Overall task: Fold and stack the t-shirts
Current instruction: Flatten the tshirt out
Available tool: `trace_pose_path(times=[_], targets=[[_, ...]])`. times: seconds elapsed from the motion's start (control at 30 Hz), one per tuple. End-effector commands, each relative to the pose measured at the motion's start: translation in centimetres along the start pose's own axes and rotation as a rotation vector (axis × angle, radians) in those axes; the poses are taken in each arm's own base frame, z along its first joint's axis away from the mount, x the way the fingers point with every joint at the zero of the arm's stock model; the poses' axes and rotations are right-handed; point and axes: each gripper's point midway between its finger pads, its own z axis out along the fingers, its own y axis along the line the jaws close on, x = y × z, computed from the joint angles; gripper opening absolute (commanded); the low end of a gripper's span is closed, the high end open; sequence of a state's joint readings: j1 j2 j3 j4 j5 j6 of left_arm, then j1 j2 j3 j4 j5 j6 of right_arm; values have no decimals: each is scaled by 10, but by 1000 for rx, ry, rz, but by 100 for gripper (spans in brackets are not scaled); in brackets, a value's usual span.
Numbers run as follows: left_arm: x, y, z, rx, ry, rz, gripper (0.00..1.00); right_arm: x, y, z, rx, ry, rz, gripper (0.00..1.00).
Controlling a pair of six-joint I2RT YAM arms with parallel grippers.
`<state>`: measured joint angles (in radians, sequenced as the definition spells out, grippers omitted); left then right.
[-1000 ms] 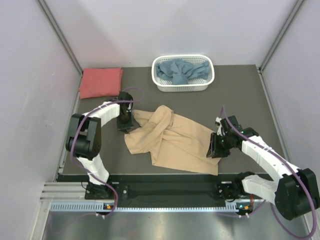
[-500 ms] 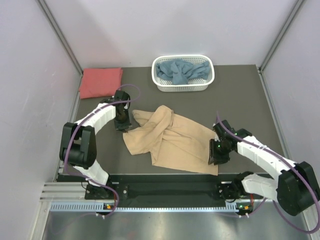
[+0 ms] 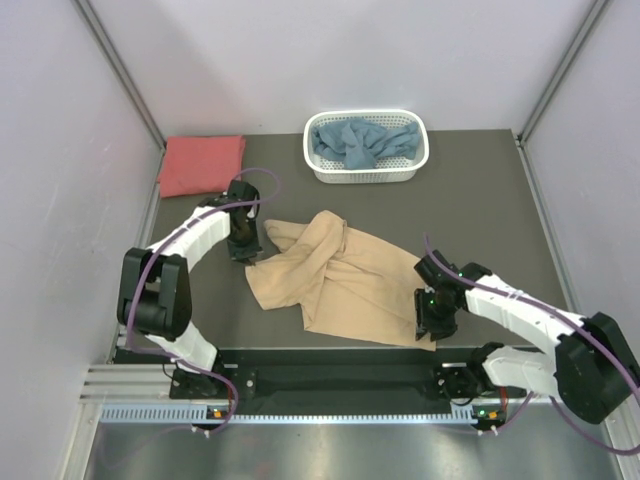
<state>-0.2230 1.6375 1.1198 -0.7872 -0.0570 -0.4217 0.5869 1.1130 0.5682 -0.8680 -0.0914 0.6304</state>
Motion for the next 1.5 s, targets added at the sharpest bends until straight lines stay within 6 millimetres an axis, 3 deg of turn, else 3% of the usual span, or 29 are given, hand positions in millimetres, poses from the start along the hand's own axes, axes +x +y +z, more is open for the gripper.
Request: trace_pose_path(times=[0.0,0.37,0.67,0.73,0.8,0.9,1.03,1.2,1.3,1.33,1.4,1.43,1.47], targets=[[-5,-2,-19,26,-36,-18,0,-10,-1,9,40,-29,9,40],[0,-5,-32,61,-52,-39,0,-12,-7,29,125,-21,-26,38],[3,-7,-42,92,-79,-73,0,-16,-7,33,205,-50,-70,12],[4,-8,-44,100,-87,-84,0,-23,-4,30,201,-80,-78,1],[5,-7,-45,104,-93,-90,0,-35,4,21,182,-130,-83,0],[3,-7,-52,107,-117,-105,0,-67,26,0,112,-254,-92,0],[-7,-9,-75,144,-204,-135,0,-111,58,-42,-68,-412,-22,0],[-29,-10,-116,181,-337,-170,0,-146,56,-93,-129,-554,8,0],[-49,-12,-150,214,-448,-197,0,-174,52,-138,-155,-657,-5,0],[-62,-16,-171,248,-521,-211,0,-188,56,-168,-180,-722,-5,0],[-76,-17,-195,269,-594,-228,0,-204,50,-191,-169,-749,9,0],[-90,-20,-217,296,-647,-236,0,-218,54,-224,-186,-821,-9,0],[-97,-21,-228,301,-678,-242,0,-229,49,-235,-172,-847,6,0]])
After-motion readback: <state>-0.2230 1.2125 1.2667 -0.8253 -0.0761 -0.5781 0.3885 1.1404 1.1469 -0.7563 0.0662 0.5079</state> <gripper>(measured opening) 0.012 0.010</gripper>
